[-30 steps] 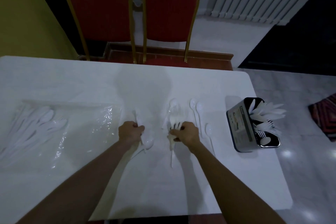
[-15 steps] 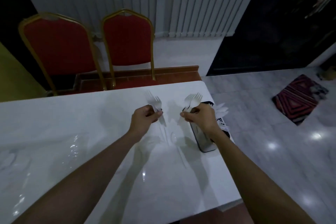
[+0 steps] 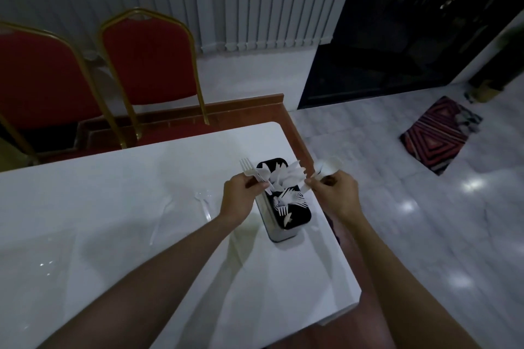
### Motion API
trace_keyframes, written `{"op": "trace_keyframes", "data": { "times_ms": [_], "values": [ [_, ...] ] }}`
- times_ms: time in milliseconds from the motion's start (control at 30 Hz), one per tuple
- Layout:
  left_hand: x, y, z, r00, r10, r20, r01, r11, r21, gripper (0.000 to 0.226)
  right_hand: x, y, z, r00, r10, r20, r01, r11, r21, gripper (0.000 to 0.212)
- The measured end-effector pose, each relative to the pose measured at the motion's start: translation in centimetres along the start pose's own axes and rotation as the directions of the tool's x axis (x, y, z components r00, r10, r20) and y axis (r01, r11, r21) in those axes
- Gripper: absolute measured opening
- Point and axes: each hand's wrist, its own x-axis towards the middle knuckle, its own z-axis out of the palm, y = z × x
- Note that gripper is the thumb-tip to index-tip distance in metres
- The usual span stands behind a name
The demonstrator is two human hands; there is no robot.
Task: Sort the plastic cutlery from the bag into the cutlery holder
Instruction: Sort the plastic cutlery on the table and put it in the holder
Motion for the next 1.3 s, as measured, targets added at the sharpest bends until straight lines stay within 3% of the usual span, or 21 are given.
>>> {"op": "trace_keyframes", "data": {
  "times_ms": [233, 400, 500, 567, 667, 767, 867, 967, 1167, 1300],
  "values": [
    [0.2, 0.5, 1.9, 0.988, 0.145, 0.053, -0.155, 0.941, 0.301, 0.019, 1.5, -0.3, 0.3, 0.987, -0.109, 0.118, 0.116, 0.992, -0.058, 0.016],
    [0.1, 0.2, 2.3, 0.986, 0.137, 0.100, -0.167, 0.875, 0.454, 0.030, 1.5, 0.1, 0.4, 0.979, -0.141, 0.150, 0.150, 0.987, -0.050, 0.016],
    [0.0, 0.0, 2.4, 0.981, 0.121, 0.151, -0.184, 0.827, 0.531, 0.020, 0.8, 0.8, 0.7, 0.967, -0.151, 0.205, 0.167, 0.984, -0.066, 0.021],
    [0.0, -0.1, 2.2, 0.969, 0.113, 0.219, -0.214, 0.825, 0.524, 0.014, 0.3, 1.4, 1.3, 0.945, -0.197, 0.261, 0.227, 0.969, -0.093, 0.031],
    [-0.3, -0.4, 2.0, 0.948, 0.145, 0.284, -0.272, 0.832, 0.484, 0.014, 0.4, 1.4, 2.2, 0.954, -0.177, 0.242, 0.207, 0.973, -0.105, 0.013],
    [-0.6, -0.5, 1.9, 0.955, 0.201, 0.219, -0.278, 0.863, 0.422, 0.009, 1.0, 0.9, 2.4, 0.939, -0.176, 0.294, 0.225, 0.964, -0.142, 0.019],
    [-0.6, -0.6, 2.0, 0.969, 0.155, 0.190, -0.213, 0.917, 0.338, 0.028, 1.2, 1.1, 1.7, 0.942, -0.149, 0.302, 0.192, 0.974, -0.118, 0.033],
    [-0.6, -0.6, 2.3, 0.986, 0.111, 0.124, -0.146, 0.935, 0.323, 0.032, 0.9, 1.7, 1.3, 0.945, -0.127, 0.303, 0.158, 0.984, -0.083, 0.036],
    [-0.8, -0.9, 2.1, 0.976, 0.128, 0.175, -0.191, 0.887, 0.421, 0.030, -0.6, 1.4, 1.2, 0.972, -0.090, 0.217, 0.079, 0.995, 0.060, 0.029],
    [-1.1, -1.4, 2.0, 0.973, 0.132, 0.191, -0.198, 0.900, 0.388, 0.047, -1.2, 1.1, 1.6, 0.985, -0.122, 0.125, 0.111, 0.989, 0.093, 0.028]
  ]
}}
